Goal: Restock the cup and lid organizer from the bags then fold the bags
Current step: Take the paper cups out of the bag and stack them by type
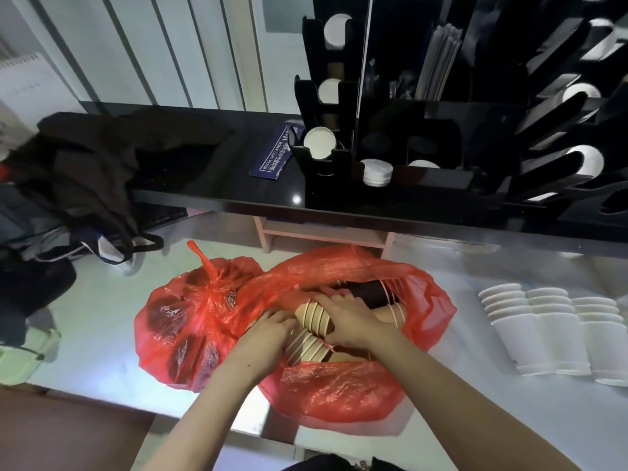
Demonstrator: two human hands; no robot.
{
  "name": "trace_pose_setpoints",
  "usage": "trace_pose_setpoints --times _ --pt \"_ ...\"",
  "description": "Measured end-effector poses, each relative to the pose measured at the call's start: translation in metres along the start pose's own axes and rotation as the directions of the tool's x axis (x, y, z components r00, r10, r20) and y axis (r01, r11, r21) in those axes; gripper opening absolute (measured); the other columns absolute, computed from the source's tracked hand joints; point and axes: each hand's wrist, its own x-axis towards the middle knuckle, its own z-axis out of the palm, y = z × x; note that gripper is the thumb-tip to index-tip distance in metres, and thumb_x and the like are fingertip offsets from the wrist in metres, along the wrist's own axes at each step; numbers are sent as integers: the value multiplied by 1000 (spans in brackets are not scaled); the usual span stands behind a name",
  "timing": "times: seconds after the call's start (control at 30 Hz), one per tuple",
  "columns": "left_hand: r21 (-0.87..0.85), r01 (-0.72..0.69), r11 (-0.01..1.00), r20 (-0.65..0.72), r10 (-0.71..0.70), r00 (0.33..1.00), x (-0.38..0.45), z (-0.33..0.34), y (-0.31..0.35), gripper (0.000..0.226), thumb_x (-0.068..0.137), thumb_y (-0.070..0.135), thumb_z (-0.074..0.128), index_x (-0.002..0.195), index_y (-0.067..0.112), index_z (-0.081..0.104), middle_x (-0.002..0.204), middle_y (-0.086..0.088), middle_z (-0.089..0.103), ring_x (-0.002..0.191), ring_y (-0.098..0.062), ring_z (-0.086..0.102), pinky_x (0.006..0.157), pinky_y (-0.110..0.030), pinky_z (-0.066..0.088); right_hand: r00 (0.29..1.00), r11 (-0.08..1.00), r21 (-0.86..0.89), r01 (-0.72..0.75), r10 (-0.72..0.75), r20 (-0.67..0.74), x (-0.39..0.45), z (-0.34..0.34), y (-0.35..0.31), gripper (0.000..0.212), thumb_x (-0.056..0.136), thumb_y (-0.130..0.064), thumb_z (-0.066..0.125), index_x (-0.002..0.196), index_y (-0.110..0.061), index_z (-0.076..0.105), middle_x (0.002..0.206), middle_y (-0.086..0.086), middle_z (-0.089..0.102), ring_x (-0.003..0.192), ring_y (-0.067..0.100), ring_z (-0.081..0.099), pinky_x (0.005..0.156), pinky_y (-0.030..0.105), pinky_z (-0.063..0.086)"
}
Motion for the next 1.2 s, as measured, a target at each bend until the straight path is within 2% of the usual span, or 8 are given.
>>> trace_pose_setpoints --times 0.17,0.33,0.5,0.63,0.7,0.9,1.0,1.2 --pt "134 41 990 82 -52 995 -4 1 5 56 93 12 54 144 34 45 148 6 40 142 -28 32 112 -39 35 998 989 -134 56 -56 8 10 1 -4 110 79 -43 83 162 -44 10 170 -1 24 148 33 28 117 52 26" --pt "150 128 980 151 -150 977 -13 12 7 73 91 16 58 153 35 25 154 -2 26 142 -39 23 117 -46 30 996 993 -74 91 -91 -1 2 -6 -7 106 77 -45 82 161 -45 18 169 -2 29 154 29 26 125 47 16" --pt "23 79 997 254 -82 964 -10 16 -5 84 81 39 65 153 38 22 155 -1 22 145 -39 17 122 -52 26 997 996 40 81 -81 11 -15 -24 -10 101 74 -48 83 157 -40 26 142 11 53 134 34 47 114 44 33" --pt "-6 47 999 278 -44 960 -6 12 -11 72 91 51 50 156 40 23 161 1 22 149 -34 14 124 -49 21 999 960 278 38 -47 27 -47 -45 -6 96 74 -45 83 151 -49 27 138 0 38 115 27 59 92 35 54" --pt "1 41 999 292 -39 956 -3 8 -9 68 94 48 51 156 39 26 160 4 26 147 -32 17 123 -46 23 998 943 332 41 -57 39 -66 -53 0 95 73 -44 84 149 -51 28 140 -9 30 108 20 60 83 29 55" --pt "164 -63 984 332 5 943 3 2 10 62 94 33 58 150 32 33 154 5 38 142 -28 29 114 -51 29 1000 905 426 13 -15 2 -97 -58 19 91 72 -48 85 144 -57 30 136 -16 33 122 19 49 100 37 51" --pt "224 -96 970 287 28 958 4 -1 16 49 93 28 58 140 31 43 139 5 50 131 -25 38 108 -52 33 1000 888 460 21 -10 -26 -103 -55 24 89 73 -48 85 144 -58 31 135 -16 35 126 16 46 103 38 49" --pt "189 -97 977 241 50 969 8 -5 12 58 80 49 65 133 37 47 126 13 57 119 -17 45 100 -45 42 970 787 616 41 117 -214 -119 -59 36 88 68 -50 86 138 -58 34 143 -23 43 132 2 46 112 36 44"
